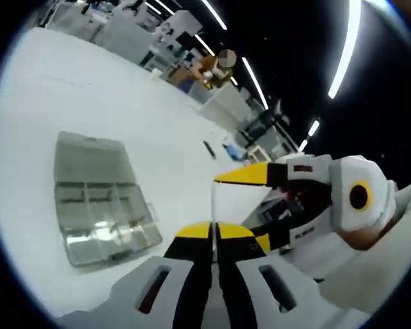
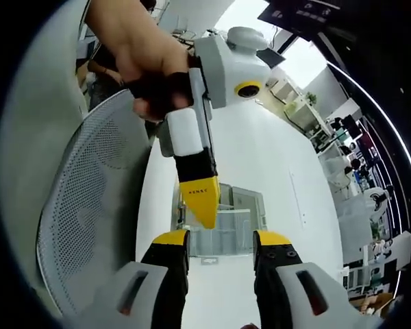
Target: Insert the divider into the dual guide fixture by aligning both edges with the guide slots and pushing it downward to the bottom, including one-sided entry, uneven engagement, binding, and posture correction.
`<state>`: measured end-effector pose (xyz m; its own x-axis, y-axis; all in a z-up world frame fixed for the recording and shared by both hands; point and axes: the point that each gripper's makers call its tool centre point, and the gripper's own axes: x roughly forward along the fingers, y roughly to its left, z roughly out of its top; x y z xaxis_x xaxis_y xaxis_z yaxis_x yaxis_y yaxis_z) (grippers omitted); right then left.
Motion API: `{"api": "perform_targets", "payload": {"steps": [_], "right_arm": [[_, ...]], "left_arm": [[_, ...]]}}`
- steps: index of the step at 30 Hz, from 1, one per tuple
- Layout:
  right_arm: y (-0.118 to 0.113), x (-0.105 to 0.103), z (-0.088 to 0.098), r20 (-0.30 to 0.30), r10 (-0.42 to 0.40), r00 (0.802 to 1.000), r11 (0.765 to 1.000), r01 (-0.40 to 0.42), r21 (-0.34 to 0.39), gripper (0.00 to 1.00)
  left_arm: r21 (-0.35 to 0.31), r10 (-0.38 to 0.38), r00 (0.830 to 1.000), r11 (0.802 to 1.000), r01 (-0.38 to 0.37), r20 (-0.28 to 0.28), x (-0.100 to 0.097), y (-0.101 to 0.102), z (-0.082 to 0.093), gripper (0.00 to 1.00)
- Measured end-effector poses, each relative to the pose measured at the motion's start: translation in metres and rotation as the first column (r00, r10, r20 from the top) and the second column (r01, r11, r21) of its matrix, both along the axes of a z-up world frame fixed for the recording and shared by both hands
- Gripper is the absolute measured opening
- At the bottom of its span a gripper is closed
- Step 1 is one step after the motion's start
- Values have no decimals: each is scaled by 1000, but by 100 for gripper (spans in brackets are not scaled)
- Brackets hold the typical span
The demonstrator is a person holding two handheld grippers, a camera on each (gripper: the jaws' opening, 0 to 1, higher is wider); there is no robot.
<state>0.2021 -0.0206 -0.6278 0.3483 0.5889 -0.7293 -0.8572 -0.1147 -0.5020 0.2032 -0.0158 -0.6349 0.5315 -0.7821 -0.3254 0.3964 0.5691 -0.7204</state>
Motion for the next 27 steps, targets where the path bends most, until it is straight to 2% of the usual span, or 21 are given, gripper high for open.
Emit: {"api": "perform_targets", "payload": {"steps": [8, 14, 18, 26, 27], "right_arm": [[-4, 7, 4, -37, -17, 999, 1000, 18, 9, 30], [-7, 11, 6, -49, -18, 999, 1000, 18, 12, 26], [-7, 8, 5, -86, -1, 996, 1000, 2, 10, 25], [-5, 9, 6, -102, 27, 994, 1000, -27, -2, 21], [-4, 9, 7, -105, 33, 994, 999, -33, -2, 21]], "left_arm": [[34, -14, 997, 999, 11, 77, 1, 1, -1, 0], [65, -35, 993, 998, 28, 110, 0, 3, -4, 0], [83, -43, 991, 996, 33, 128, 1, 5, -5, 0], [118, -69, 982, 992, 48, 175, 0, 8, -5, 0], [136, -84, 976, 989, 57, 201, -1, 8, -4, 0]]}}
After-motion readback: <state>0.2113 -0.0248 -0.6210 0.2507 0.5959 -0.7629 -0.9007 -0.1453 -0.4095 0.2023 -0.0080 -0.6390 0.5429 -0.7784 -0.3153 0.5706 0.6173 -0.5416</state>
